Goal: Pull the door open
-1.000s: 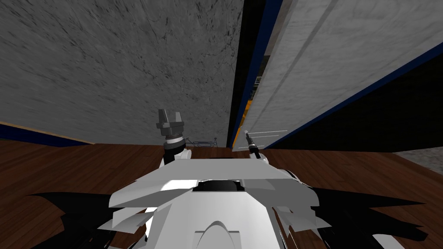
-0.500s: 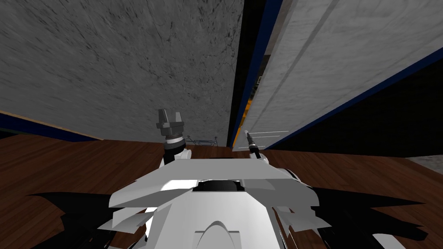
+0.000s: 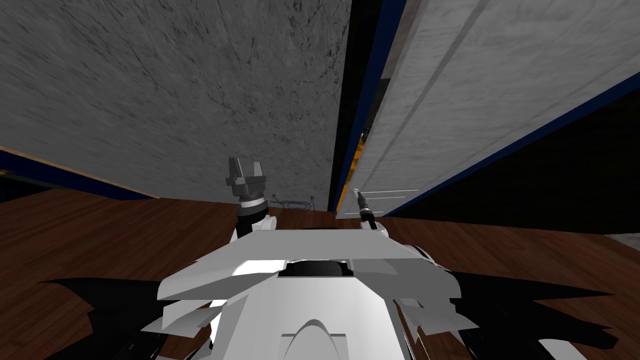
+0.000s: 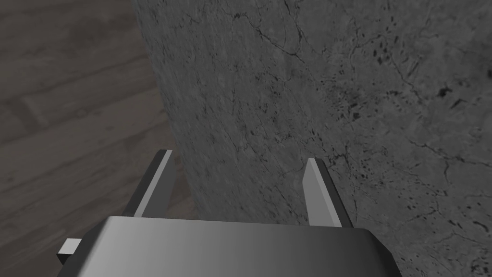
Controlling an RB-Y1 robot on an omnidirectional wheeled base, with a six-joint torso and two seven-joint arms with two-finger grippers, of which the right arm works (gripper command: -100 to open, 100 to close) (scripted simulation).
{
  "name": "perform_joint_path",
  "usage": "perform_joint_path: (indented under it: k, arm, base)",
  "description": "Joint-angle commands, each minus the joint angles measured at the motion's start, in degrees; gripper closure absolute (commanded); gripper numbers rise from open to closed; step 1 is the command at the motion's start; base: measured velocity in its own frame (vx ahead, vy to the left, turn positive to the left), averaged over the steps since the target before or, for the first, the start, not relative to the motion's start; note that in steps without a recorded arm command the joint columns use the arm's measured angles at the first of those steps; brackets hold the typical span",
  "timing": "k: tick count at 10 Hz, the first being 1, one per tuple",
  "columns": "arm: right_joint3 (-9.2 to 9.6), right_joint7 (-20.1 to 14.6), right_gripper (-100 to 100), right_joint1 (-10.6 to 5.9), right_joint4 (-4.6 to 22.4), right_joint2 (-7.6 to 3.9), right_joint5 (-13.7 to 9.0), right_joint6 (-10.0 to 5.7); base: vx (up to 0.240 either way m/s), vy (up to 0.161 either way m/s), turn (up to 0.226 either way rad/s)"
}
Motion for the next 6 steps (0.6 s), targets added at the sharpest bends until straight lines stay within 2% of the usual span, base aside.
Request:
perform_joint_path:
  k: [1,2,3,4,5,6]
  arm:
    - [0.80,-1.74,100,-0.54,0.94,0.67,-0.28,-0.81]
    - [1.26,-3.86,100,-0.50,0.84,0.62,-1.31,-0.70]
    - [1.26,-4.11,100,-0.50,0.84,0.62,-1.31,-0.70]
    - [1.73,-6.41,100,-0.47,0.73,0.57,-2.37,-0.58]
    - [1.73,-6.49,100,-0.47,0.73,0.57,-2.37,-0.58]
    - [2.20,-8.75,100,-0.44,0.62,0.53,-3.42,-0.47]
  base:
    - [-0.026,-0.020,0.041]
    - [-0.039,-0.025,0.062]
    - [-0.035,-0.020,0.042]
    - [-0.041,-0.021,0.066]
    - [-0.035,-0.021,0.047]
    - [-0.043,-0.025,0.078]
